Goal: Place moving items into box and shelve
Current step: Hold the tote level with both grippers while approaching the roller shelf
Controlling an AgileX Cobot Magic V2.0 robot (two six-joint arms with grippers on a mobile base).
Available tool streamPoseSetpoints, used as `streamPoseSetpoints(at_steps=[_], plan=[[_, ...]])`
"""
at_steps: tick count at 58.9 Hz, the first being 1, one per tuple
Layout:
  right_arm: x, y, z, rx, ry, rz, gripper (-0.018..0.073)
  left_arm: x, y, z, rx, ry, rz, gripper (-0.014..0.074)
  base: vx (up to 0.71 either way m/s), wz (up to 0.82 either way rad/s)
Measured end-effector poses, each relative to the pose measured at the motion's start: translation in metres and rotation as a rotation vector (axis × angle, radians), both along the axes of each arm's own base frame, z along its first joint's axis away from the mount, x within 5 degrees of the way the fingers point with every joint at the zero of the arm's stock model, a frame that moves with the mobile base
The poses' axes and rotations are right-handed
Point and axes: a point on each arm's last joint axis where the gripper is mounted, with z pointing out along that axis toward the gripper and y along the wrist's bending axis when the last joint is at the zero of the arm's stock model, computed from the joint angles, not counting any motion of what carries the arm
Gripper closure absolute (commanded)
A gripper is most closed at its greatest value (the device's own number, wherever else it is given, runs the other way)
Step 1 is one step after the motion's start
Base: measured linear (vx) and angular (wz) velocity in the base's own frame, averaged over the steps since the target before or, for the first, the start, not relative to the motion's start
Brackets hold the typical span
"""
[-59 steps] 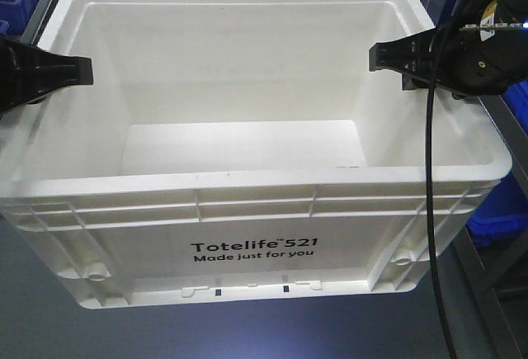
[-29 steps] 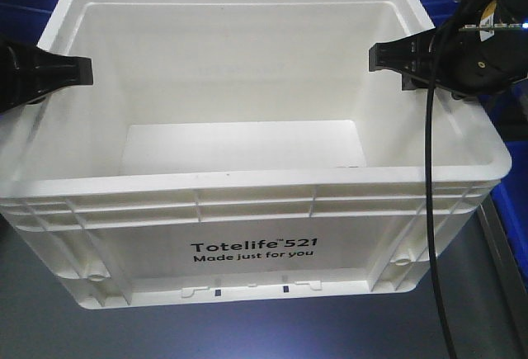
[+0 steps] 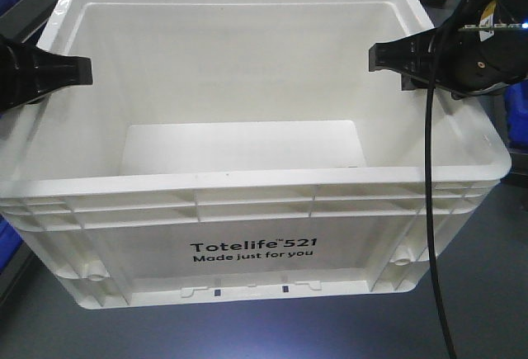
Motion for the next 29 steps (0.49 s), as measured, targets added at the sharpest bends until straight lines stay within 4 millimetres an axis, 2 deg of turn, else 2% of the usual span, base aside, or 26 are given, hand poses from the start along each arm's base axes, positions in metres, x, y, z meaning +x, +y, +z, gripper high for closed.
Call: streamPoseSetpoints(at_steps=[29], plan=[[0.0000,0.0000,0.0000,0.000,0.000,0.000,0.0575,0.0000,0.0000,0.0000,0.000,0.000,0.000,0.0619,0.10,0.50]])
